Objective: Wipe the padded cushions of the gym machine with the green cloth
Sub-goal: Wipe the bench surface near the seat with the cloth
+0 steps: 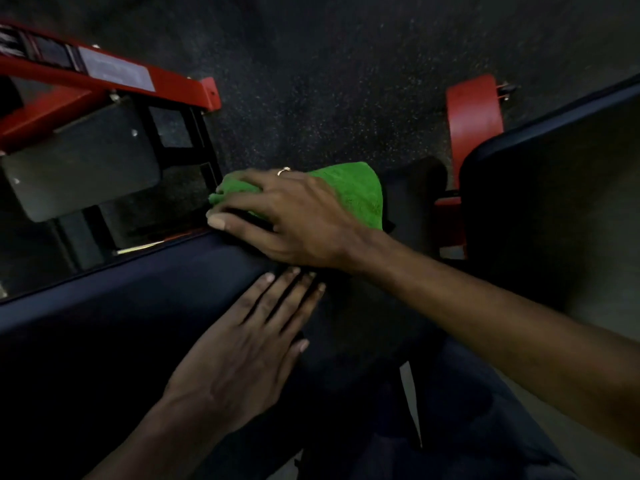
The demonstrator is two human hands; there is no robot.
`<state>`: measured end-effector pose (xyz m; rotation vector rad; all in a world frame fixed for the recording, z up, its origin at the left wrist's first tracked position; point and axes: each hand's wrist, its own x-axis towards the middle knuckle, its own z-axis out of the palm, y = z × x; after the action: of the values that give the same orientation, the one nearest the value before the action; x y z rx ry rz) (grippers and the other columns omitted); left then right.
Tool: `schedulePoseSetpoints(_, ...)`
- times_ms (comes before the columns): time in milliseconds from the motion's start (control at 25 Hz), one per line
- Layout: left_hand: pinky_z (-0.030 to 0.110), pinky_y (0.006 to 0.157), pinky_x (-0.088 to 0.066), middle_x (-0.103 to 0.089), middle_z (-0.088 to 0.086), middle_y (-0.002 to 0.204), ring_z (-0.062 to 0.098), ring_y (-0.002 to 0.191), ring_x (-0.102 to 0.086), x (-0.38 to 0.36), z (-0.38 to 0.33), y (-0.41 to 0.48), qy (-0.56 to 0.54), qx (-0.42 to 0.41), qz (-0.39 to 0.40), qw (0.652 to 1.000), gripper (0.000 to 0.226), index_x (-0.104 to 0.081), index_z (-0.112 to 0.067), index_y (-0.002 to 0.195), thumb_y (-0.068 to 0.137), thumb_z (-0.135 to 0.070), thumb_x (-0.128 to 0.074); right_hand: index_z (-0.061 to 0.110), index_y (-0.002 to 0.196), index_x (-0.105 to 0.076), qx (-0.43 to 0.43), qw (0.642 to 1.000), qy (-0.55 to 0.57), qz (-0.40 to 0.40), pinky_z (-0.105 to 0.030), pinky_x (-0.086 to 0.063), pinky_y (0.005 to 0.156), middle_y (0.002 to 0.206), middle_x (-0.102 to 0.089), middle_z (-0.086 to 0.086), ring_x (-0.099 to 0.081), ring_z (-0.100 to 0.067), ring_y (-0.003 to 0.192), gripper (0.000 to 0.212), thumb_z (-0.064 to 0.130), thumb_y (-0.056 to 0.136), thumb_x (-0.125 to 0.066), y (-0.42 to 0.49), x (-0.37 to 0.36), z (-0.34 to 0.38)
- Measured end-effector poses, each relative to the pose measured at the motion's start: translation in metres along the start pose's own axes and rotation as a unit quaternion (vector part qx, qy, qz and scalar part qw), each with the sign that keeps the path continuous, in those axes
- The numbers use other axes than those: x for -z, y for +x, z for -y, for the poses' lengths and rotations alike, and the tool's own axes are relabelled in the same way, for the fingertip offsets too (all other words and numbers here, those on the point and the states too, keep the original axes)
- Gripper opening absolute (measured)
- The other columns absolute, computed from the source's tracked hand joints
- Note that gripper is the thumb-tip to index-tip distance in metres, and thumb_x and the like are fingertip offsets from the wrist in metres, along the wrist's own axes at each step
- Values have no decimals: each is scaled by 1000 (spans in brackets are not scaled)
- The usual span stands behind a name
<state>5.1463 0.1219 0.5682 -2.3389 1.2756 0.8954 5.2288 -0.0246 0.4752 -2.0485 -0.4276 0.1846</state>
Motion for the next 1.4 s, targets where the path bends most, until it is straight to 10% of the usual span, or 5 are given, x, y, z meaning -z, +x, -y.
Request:
schedulePoseSetpoints(320, 47, 126, 2, -7, 22, 166, 34, 155, -5, -5, 0, 0, 35, 1, -21, 999, 70, -15, 0, 158, 101, -37, -29, 31, 114, -75, -184, 979, -49, -69, -41, -55, 87, 127, -68, 0, -69, -24, 108, 35, 50, 102, -49, -41, 10, -77)
schedulePoseSetpoints(560, 46, 125, 0, -12, 21, 166, 33, 154, -11, -5, -1, 2, 17, 2, -20, 1000, 68, -20, -1, 158, 100, -36, -29, 27, 115, -75, -42, 994, -25, -100, -37, -50, 100, 133, -66, 1, -61, -19, 125, 28, 42, 101, -56, -32, -15, -32)
schedulePoseSetpoints(840, 47, 125, -3, -9, 21, 166, 33, 155, -8, -4, 0, 1, 27, -12, -12, 999, 70, -19, -1, 158, 100, -39, -31, 23, 124, -72, -272, 923, 21, -272, -41, -50, 103, 148, -54, -6, -52, -17, 136, 29, 34, 105, -53, -102, -24, -49)
schedulePoseSetpoints(1080, 51, 124, -15, -19, 22, 163, 36, 153, -20, -5, 0, 0, 47, -18, -24, 998, 67, -32, 0, 153, 100, -40, -29, 29, 150, -48, -206, 963, -5, -176, -41, -39, 114, 164, -30, -6, -39, -22, 147, 47, 39, 104, -50, -142, -52, 8)
schedulePoseSetpoints(1400, 50, 121, -23, -32, 20, 160, 34, 149, -30, -6, 2, 1, 66, -29, -44, 996, 67, -36, -3, 153, 100, -44, -28, 33, 147, -47, -388, 880, -16, -274, -41, -46, 109, 165, -25, -2, -43, -25, 143, 45, 42, 103, -47, -173, -78, 23)
